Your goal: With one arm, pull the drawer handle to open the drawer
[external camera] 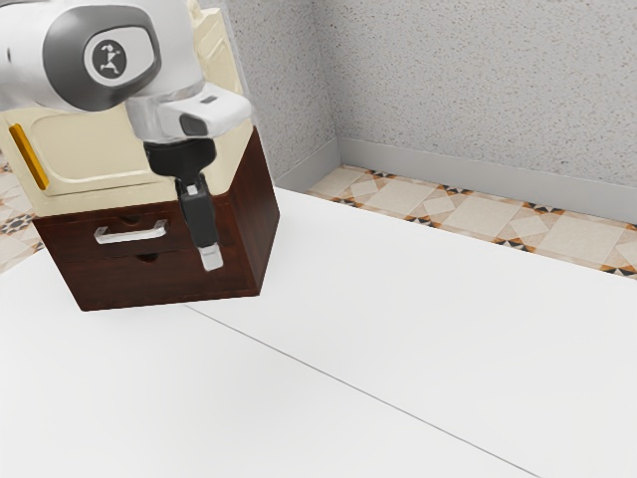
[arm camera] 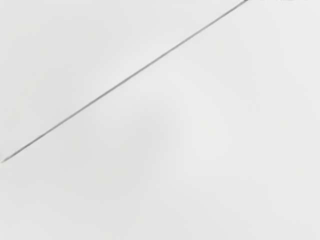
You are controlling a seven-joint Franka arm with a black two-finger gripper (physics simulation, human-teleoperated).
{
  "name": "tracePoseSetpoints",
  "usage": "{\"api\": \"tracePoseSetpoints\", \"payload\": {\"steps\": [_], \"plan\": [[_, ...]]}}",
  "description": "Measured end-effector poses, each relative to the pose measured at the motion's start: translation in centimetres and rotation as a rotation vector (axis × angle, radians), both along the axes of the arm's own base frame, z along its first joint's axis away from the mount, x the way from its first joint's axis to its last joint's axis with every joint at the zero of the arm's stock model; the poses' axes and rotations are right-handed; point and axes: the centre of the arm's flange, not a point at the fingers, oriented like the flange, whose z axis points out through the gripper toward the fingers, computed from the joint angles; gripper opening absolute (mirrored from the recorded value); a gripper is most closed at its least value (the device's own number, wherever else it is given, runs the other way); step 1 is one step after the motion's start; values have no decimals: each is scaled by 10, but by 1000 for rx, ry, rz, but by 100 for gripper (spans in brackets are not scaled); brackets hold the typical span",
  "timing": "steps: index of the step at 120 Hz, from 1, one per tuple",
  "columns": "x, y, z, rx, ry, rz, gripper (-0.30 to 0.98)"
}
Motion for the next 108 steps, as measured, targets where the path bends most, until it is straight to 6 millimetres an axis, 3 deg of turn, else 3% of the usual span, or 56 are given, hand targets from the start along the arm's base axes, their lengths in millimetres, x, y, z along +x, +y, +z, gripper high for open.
{"api": "tracePoseSetpoints", "payload": {"steps": [25,36,41,50,63,85,108], "plan": [[0,25,6,2,-44,-48,69],[-17,35,16,0,-64,-57,68],[-30,49,18,1,-64,-48,68],[-55,90,3,40,-36,0,68],[-78,105,-29,79,-29,-22,69],[-86,114,-52,178,-106,-88,69],[-67,136,-64,293,-180,-140,68]]}}
